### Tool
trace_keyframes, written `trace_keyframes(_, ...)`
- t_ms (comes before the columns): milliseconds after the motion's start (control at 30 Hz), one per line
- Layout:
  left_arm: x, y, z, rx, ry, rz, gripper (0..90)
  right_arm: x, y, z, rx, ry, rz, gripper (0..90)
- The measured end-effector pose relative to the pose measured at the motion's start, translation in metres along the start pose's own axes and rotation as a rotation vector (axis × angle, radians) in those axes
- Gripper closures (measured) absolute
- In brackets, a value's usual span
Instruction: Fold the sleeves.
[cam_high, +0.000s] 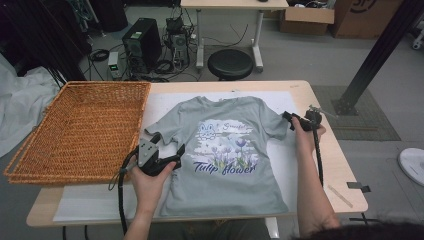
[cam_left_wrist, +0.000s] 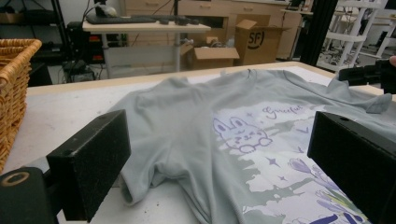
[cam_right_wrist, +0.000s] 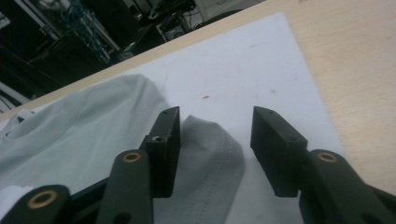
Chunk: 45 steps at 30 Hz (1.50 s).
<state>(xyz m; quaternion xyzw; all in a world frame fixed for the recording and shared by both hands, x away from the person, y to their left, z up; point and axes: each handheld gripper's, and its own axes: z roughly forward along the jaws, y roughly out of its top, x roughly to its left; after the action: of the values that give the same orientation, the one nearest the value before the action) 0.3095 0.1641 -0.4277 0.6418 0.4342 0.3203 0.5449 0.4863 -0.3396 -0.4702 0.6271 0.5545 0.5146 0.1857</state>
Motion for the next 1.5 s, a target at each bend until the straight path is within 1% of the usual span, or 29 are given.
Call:
trace_keyframes(33, 0.000, 0.000, 0.000, 0.000, 0.001, -0.002, 6.5, 0.001, 0.000, 0.001, 0.007, 0.003, -0.010, 60.6)
trace_keyframes(67, 0.001, 0.000, -0.001, -0.001, 0.002, -0.004, 6.5, 0.002, -0.001, 0.002, 0.021, -0.004, -0.027, 65.0)
trace_keyframes(100, 0.002, 0.000, -0.001, -0.001, 0.005, -0.005, 6.6, 0.002, -0.001, 0.002, 0.042, -0.019, -0.048, 69.0)
trace_keyframes(133, 0.002, 0.001, -0.001, -0.002, 0.005, -0.005, 6.6, 0.002, -0.002, 0.002, 0.049, -0.031, -0.063, 73.0)
trace_keyframes(167, 0.002, 0.001, -0.002, -0.004, 0.006, -0.006, 6.6, 0.002, -0.001, 0.002, 0.055, -0.039, -0.069, 78.9)
trace_keyframes(200, 0.003, 0.000, -0.002, -0.003, 0.007, -0.005, 6.6, 0.002, -0.001, 0.000, 0.064, -0.044, -0.074, 82.3)
trace_keyframes(233, 0.003, 0.000, -0.002, -0.003, 0.008, -0.005, 6.6, 0.003, 0.000, -0.002, 0.059, -0.050, -0.079, 84.7)
trace_keyframes(300, 0.003, -0.001, -0.003, -0.001, 0.007, -0.006, 6.6, 0.008, 0.002, -0.006, 0.038, -0.048, -0.093, 86.5)
trace_keyframes(367, 0.003, -0.002, -0.002, 0.000, 0.005, -0.007, 6.7, 0.019, 0.006, -0.011, 0.004, -0.029, -0.125, 86.7)
trace_keyframes(467, 0.003, -0.003, -0.003, 0.001, 0.007, -0.008, 6.7, 0.042, 0.010, -0.017, -0.040, 0.008, -0.181, 86.8)
trace_keyframes(533, 0.004, -0.004, -0.004, 0.002, 0.007, -0.010, 6.8, 0.060, 0.007, -0.020, -0.046, 0.034, -0.222, 86.7)
trace_keyframes(633, 0.004, -0.005, -0.005, 0.000, 0.008, -0.014, 6.8, 0.087, -0.001, -0.023, -0.053, 0.074, -0.279, 86.6)
trace_keyframes(733, 0.004, -0.005, -0.006, -0.002, 0.006, -0.015, 6.9, 0.117, -0.011, -0.024, -0.044, 0.100, -0.332, 86.6)
trace_keyframes(767, 0.003, -0.005, -0.007, -0.003, 0.005, -0.013, 6.9, 0.125, -0.013, -0.024, -0.041, 0.107, -0.344, 86.5)
trace_keyframes(833, 0.003, -0.005, -0.008, -0.007, 0.003, -0.018, 7.0, 0.148, -0.019, -0.022, -0.035, 0.127, -0.373, 86.2)
trace_keyframes(967, 0.002, -0.004, -0.010, -0.017, 0.002, -0.024, 7.0, 0.186, -0.028, -0.010, 0.001, 0.153, -0.431, 84.7)
trace_keyframes(1033, 0.003, -0.004, -0.011, -0.019, 0.004, -0.027, 7.0, 0.201, -0.033, -0.002, 0.029, 0.169, -0.445, 81.7)
trace_keyframes(1067, 0.003, -0.004, -0.011, -0.018, 0.005, -0.029, 7.0, 0.207, -0.036, 0.002, 0.047, 0.184, -0.448, 77.7)
trace_keyframes(1100, 0.004, -0.005, -0.012, -0.020, 0.008, -0.031, 7.0, 0.213, -0.038, 0.005, 0.070, 0.197, -0.457, 70.7)
trace_keyframes(1133, 0.004, -0.005, -0.012, -0.021, 0.011, -0.033, 7.0, 0.216, -0.040, 0.006, 0.091, 0.197, -0.458, 64.5)
trace_keyframes(1167, 0.005, -0.004, -0.013, -0.023, 0.011, -0.035, 7.0, 0.217, -0.040, 0.005, 0.090, 0.200, -0.450, 60.9)
trace_keyframes(1200, 0.006, -0.004, -0.013, -0.025, 0.013, -0.037, 7.0, 0.216, -0.039, 0.001, 0.075, 0.210, -0.434, 59.8)
trace_keyframes(1267, 0.007, -0.004, -0.014, -0.028, 0.017, -0.037, 7.0, 0.206, -0.034, -0.010, 0.033, 0.221, -0.405, 59.4)
trace_keyframes(1333, 0.007, -0.004, -0.014, -0.032, 0.022, -0.039, 7.0, 0.192, -0.027, -0.024, -0.009, 0.222, -0.387, 58.9)
trace_keyframes(1367, 0.007, -0.005, -0.013, -0.031, 0.028, -0.040, 7.0, 0.183, -0.024, -0.032, -0.031, 0.215, -0.378, 58.8)
trace_keyframes(1433, 0.007, -0.006, -0.011, -0.029, 0.036, -0.046, 7.1, 0.164, -0.018, -0.047, -0.061, 0.198, -0.353, 58.2)
trace_keyframes(1500, 0.006, -0.007, -0.009, -0.016, 0.061, -0.055, 7.5, 0.144, -0.016, -0.060, -0.082, 0.167, -0.344, 57.7)
